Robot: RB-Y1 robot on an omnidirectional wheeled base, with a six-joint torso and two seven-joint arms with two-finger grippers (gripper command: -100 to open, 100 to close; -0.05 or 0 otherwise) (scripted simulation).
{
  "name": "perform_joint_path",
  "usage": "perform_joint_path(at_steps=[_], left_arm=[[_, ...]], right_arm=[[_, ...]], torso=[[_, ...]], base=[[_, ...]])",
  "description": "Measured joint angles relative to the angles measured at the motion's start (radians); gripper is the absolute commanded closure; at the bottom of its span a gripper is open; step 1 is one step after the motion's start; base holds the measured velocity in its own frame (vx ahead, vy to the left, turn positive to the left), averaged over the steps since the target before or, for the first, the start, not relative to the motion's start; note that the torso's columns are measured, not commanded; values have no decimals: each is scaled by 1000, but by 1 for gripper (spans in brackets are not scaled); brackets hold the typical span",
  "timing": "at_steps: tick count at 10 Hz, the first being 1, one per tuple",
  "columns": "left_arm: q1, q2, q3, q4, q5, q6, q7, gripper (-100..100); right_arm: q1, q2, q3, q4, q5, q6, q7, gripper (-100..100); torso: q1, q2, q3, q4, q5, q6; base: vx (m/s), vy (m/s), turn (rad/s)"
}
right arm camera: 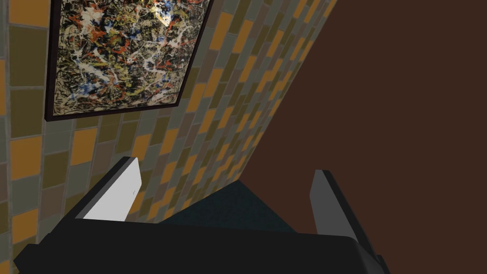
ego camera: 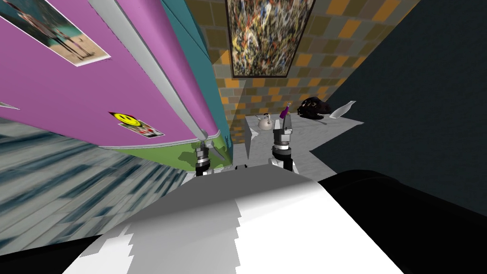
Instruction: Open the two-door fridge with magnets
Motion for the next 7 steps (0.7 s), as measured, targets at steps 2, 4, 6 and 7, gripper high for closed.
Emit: perform_joint_path(at_steps=[2, 4, 6, 7], left_arm=[[3, -2, -2, 13, -1, -22, -2, -100], [10, 38, 6, -12, -1, 13, -1, -100], [21, 67, 18, -45, 0, 60, 4, -100], [24, 77, 24, -59, 0, 89, 4, -100]], right_arm=[[0, 0, 0, 0, 0, 0, 0, 0], [0, 0, 0, 0, 0, 0, 0, 0], [0, 0, 0, 0, 0, 0, 0, 0], [0, 0, 0, 0, 0, 0, 0, 0]], torso=[[-1, 0, 0, -1, 0, 0], [-2, -2, -1, -2, 0, 0], [2, -6, -3, -4, 2, 0], [2, -5, -3, -3, 2, 0]], base=[[-3, -3, 4], [17, -45, 20], [18, -59, 15], [20, -54, 17]])
